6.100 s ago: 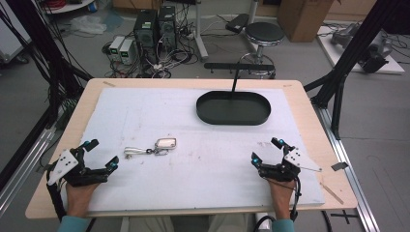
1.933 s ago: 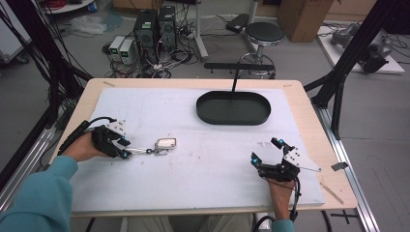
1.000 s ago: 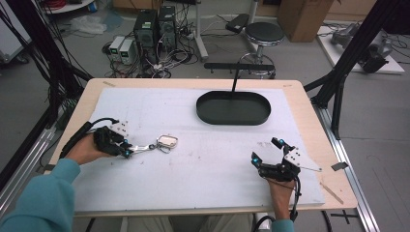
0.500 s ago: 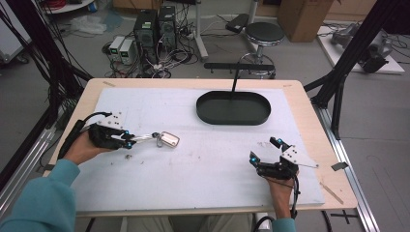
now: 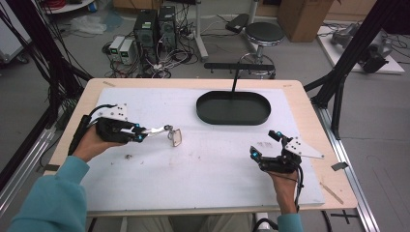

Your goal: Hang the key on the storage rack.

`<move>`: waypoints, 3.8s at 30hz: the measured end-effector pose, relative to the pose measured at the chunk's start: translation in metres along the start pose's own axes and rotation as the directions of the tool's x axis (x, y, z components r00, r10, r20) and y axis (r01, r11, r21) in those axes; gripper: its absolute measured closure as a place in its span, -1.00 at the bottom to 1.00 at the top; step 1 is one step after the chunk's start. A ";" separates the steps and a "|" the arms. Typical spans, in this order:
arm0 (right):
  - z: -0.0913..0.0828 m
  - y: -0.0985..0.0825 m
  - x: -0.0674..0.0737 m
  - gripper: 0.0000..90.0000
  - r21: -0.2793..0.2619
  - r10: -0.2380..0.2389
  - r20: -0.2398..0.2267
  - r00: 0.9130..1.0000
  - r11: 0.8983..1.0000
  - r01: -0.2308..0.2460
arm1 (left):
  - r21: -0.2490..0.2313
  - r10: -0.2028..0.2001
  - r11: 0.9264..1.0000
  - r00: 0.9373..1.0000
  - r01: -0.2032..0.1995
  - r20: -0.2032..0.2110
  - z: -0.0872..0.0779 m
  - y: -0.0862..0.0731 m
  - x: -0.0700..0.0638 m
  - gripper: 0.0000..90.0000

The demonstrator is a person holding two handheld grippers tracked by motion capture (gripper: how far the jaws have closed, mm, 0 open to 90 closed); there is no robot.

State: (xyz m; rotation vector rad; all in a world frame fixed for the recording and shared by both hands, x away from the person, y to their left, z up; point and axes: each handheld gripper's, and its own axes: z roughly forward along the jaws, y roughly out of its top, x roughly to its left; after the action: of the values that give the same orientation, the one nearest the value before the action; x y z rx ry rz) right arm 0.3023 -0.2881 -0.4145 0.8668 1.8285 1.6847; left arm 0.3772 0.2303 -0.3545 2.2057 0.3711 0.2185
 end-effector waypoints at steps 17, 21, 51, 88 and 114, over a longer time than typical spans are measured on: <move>0.026 0.056 0.008 -0.93 0.054 -0.043 -0.207 0.977 0.997 0.055 | -0.107 0.056 0.993 0.997 -0.050 0.058 0.012 0.047 -0.012 0.64; 0.037 0.069 0.010 -0.93 0.084 -0.064 -0.269 0.961 0.992 0.090 | -0.097 0.080 0.993 0.994 -0.072 0.077 0.019 0.057 -0.015 0.64; 0.125 0.129 0.039 -0.77 0.241 -0.185 -0.628 0.756 0.877 0.415 | -0.126 0.137 0.985 0.979 -0.118 0.148 0.033 0.088 -0.028 0.64; 0.158 0.121 0.058 0.64 0.383 -0.197 -0.755 0.626 0.642 0.664 | -0.078 0.163 0.986 0.966 -0.150 0.202 0.051 0.092 -0.034 0.64; 0.145 0.117 0.028 0.66 0.441 -0.106 -0.626 0.772 0.769 0.463 | -0.366 -0.071 0.931 0.981 0.000 -0.183 0.007 0.044 -0.024 -0.96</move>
State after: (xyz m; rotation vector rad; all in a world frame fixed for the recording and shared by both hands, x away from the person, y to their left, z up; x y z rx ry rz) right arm 0.4033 -0.1661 -0.3123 0.2115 2.8132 1.2511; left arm 0.3648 0.1912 -0.3243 1.8139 0.4389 0.4480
